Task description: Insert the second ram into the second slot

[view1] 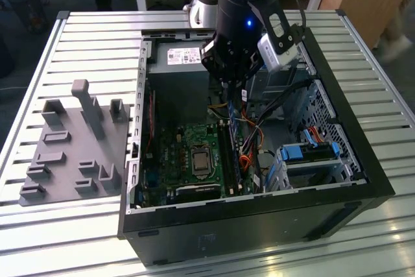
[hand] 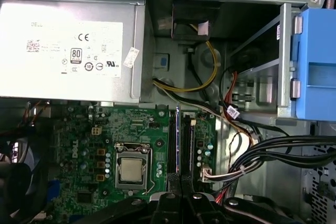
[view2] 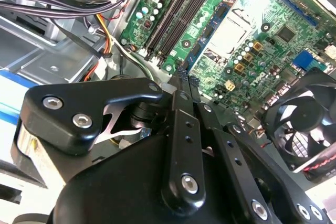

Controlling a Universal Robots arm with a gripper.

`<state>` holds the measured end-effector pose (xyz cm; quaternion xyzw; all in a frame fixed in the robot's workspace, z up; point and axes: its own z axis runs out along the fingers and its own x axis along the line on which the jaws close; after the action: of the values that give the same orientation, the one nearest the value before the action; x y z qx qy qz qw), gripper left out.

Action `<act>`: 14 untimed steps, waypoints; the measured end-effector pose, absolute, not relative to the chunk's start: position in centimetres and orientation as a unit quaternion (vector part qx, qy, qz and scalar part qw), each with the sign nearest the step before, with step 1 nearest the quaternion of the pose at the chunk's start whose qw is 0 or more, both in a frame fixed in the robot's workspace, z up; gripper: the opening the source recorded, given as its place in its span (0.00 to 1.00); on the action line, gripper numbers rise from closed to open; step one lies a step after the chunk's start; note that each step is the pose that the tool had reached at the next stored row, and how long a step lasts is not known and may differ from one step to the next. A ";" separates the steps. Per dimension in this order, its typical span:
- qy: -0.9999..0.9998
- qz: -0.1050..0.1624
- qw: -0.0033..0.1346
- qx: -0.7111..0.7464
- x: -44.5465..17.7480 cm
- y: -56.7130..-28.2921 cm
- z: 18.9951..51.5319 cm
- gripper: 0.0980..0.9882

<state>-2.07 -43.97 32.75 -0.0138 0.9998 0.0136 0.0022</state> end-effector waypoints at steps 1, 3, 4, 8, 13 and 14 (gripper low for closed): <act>1.000 0.014 0.002 -0.014 -2.1 -44.0 32.6 0.02; 1.000 0.013 0.002 -0.014 -2.1 -44.0 32.4 0.02; 1.000 0.013 0.002 -0.014 -2.1 -44.0 32.4 0.02; 1.000 0.015 -0.001 -0.014 -2.1 -44.0 32.3 0.02; 1.000 0.015 0.000 0.021 -2.1 -44.0 32.1 0.02; 1.000 0.015 0.000 0.023 -2.1 -44.0 32.0 0.02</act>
<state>-2.06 -44.03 31.97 0.0226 0.9996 0.0150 0.0000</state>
